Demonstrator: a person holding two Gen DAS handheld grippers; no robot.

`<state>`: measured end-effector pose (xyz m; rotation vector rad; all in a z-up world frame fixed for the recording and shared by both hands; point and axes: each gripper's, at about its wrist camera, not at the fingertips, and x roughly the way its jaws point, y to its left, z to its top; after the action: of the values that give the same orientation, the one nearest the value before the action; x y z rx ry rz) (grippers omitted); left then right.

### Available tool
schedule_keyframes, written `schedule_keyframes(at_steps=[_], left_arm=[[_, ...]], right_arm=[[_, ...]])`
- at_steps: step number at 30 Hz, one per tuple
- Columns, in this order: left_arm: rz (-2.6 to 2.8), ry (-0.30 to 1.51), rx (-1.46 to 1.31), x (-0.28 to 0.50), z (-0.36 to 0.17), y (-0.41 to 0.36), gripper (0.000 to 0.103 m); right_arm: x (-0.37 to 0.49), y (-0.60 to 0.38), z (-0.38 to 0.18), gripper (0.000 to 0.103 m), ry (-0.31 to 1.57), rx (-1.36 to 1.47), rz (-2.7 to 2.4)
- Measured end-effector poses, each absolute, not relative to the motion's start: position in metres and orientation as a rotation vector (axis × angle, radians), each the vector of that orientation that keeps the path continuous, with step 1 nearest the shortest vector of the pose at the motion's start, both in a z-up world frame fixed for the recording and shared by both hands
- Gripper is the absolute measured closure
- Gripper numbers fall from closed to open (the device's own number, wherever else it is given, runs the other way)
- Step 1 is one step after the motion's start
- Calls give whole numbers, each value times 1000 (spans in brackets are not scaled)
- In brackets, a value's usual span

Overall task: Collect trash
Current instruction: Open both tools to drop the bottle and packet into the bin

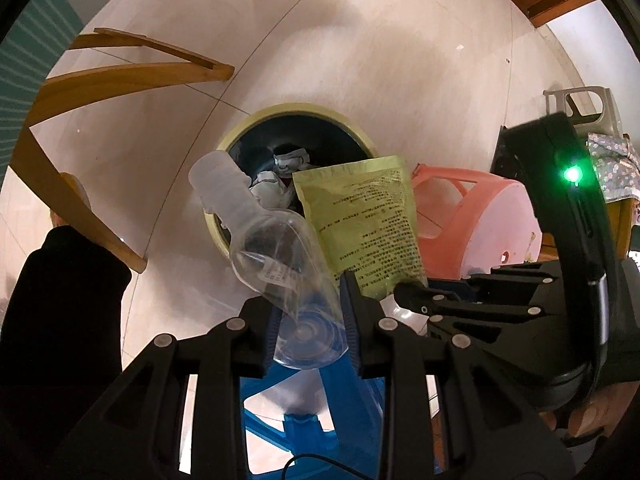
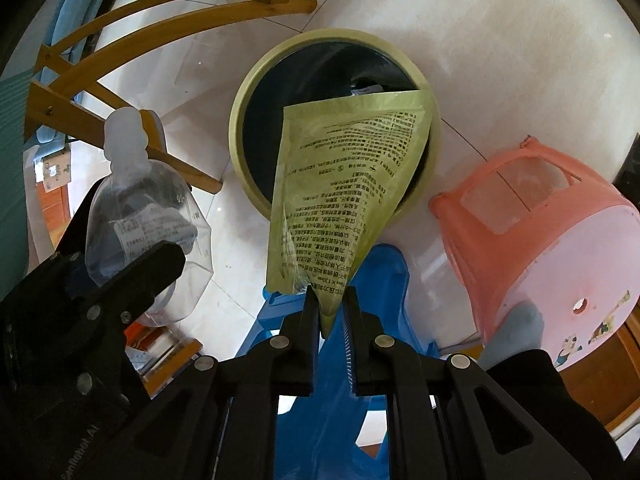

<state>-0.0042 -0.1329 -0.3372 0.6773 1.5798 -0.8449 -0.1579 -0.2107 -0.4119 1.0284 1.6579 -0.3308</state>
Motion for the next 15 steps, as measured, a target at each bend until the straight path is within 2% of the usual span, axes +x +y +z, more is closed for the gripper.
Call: schedule_keyframes(at_steps=[8,12,15], left_arm=[[-821,1598,684,1,-343,-137,78],[-807,1608,693,4,-345,-138,78],[-796,1623,689,6,-347,-136,76]], right_arm=[[-152,-212,-406,85,1658,972,-346],[-150,-214,-402,74,1643,962,-373],[-150,-216,-398,74,1644,959,-388]])
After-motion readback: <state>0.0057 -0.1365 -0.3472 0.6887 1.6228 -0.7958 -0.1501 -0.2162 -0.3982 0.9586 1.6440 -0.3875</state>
